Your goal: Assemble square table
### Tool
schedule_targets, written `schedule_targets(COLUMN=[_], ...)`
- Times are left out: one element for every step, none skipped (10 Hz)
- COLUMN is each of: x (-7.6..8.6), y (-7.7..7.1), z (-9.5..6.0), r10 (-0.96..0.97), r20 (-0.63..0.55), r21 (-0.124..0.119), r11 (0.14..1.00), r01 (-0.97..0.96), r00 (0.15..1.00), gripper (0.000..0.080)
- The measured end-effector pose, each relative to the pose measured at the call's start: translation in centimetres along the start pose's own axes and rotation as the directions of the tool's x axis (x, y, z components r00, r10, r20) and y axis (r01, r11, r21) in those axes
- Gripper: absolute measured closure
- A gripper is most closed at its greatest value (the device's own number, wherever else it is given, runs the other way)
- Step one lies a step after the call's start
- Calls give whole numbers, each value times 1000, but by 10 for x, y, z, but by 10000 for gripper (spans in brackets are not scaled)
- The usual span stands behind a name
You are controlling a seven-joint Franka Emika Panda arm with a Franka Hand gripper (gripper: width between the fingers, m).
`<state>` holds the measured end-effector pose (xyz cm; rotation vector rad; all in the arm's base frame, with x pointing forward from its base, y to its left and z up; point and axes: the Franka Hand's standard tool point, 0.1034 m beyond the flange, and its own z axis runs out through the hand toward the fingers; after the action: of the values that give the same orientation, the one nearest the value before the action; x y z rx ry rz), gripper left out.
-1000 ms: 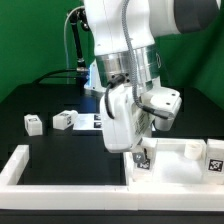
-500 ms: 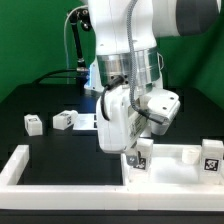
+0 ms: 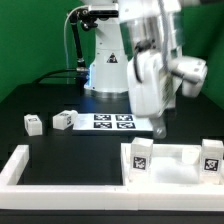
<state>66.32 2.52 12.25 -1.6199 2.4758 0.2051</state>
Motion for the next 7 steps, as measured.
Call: schedule_targets(x=[2,1,2,1,1,-2,1], y=[0,0,0,0,2,15,37], z=[4,4,5,5,6,13,19], r10=[3,2,2,2,0,-63,-166], r20=[-2,-2,-2,-2,-3,-5,-8], r21=[0,-1,-1,-2,-4,-26,-50], r11=[1000,1000,1000,1000,1000,998,985], r01=[-3,-2,-2,-2,0,63,165], r00=[1000,1000,1000,1000,1000,998,986], gripper=[151,150,150,150,150,150,150])
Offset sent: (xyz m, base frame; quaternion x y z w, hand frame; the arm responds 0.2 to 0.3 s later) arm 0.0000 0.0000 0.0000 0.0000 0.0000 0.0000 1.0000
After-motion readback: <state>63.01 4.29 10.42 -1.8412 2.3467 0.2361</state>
